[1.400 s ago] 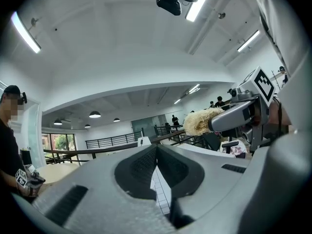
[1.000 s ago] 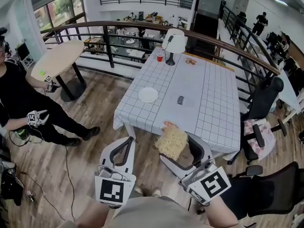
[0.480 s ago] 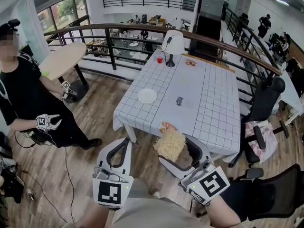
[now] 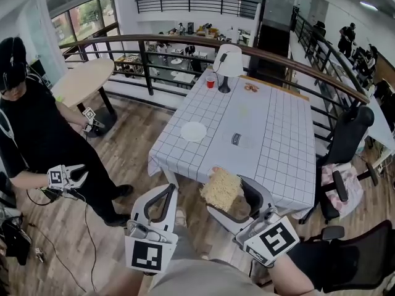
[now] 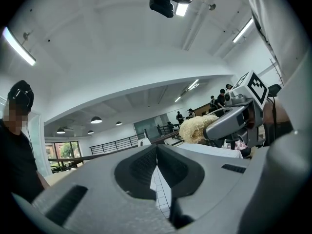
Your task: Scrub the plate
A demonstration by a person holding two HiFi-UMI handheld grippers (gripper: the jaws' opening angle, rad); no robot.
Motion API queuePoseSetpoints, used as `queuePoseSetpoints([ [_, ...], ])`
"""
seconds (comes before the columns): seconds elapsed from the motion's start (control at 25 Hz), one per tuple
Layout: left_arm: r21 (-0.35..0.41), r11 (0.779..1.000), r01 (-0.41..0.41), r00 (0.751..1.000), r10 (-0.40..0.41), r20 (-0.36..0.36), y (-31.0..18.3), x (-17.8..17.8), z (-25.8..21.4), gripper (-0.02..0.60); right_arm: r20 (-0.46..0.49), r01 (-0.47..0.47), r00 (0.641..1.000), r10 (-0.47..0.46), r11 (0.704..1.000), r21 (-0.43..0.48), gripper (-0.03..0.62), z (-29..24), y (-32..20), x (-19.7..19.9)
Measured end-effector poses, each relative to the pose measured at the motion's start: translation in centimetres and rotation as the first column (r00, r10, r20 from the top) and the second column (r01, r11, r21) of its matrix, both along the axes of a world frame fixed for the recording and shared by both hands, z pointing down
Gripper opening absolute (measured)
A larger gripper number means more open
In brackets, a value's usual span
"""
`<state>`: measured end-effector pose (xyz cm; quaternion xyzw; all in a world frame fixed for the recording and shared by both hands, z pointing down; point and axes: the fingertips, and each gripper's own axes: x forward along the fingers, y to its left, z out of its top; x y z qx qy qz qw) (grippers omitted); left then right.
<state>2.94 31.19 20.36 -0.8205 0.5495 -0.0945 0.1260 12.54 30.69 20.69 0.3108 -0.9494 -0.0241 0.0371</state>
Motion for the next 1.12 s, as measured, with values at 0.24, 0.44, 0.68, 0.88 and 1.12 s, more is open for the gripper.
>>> queuePoseSetpoints([
  [0.24,-0.036,0.999,0.014,0.999,-0.016,-0.041,-4.1,-1.7,1.7,0.012,-0.012,-0.012,1.0,0.012,1.0,-0.009,0.373,0.9,-3.9,-1.2],
  [0.44,-0.065,0.998,0.006,0.999,-0.008,-0.036,-7.8,-2.9,3.2,0.014,-0.036,-0.029,0.999,0.028,0.999,-0.026,0.373,2.5,-7.4,-2.1],
  [0.68,-0.074,0.997,0.003,0.994,-0.011,-0.108,-14.8,-6.8,3.1,0.012,-0.076,-0.037,0.996,0.036,0.999,-0.012,0.373,3.0,-14.4,-5.8],
  [0.88,-0.082,0.996,-0.034,0.995,0.026,-0.096,-21.9,-9.1,3.4,0.012,-0.069,-0.071,0.995,0.069,0.997,-0.029,0.373,3.0,-21.5,-8.3],
  [1.12,-0.108,0.992,-0.061,0.992,0.049,-0.116,-29.6,-12.7,3.2,0.014,-0.08,-0.15,0.985,0.15,0.989,0.009,0.373,2.0,-29.2,-10.9],
])
